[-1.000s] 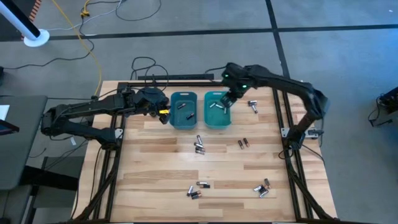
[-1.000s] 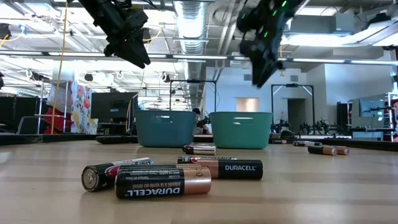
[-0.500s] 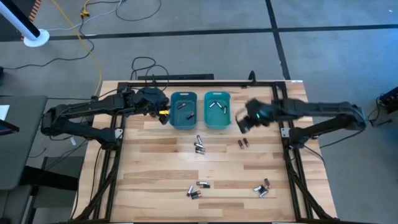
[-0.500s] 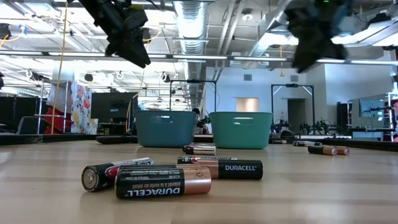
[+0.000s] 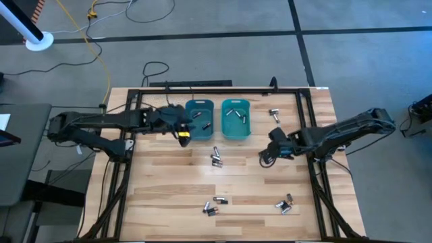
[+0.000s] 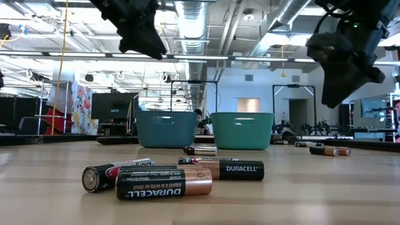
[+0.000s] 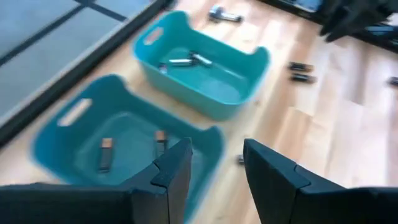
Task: Sort batteries
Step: Put the silver battery into the green bin
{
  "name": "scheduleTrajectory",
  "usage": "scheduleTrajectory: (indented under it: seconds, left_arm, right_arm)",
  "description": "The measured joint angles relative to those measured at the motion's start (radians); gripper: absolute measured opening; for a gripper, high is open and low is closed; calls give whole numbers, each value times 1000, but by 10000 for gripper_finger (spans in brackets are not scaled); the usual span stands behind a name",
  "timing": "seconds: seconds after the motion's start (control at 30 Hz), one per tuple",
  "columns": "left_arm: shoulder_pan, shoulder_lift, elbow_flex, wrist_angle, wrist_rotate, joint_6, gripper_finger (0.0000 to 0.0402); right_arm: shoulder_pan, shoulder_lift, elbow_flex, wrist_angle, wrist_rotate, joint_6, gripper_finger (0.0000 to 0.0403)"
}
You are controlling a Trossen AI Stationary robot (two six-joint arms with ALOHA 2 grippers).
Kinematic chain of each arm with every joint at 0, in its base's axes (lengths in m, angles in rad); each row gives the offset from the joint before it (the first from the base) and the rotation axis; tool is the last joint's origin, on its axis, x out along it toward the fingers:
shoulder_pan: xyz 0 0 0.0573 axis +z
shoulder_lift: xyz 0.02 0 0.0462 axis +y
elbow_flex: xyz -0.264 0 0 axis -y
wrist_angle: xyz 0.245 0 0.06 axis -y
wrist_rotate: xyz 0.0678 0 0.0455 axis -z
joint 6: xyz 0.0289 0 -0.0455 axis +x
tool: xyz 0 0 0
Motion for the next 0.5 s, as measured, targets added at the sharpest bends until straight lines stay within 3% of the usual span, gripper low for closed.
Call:
scheduleTrajectory:
  seconds: [0.17, 0.5]
  left_arm:
    - [-95, 96, 3, 85, 1, -70, 141]
    - [-299, 369, 140, 66, -27, -439, 141]
  right_arm:
    - [69, 38, 0, 23, 0, -1, 111]
    - [219, 68, 0, 31, -1, -12, 111]
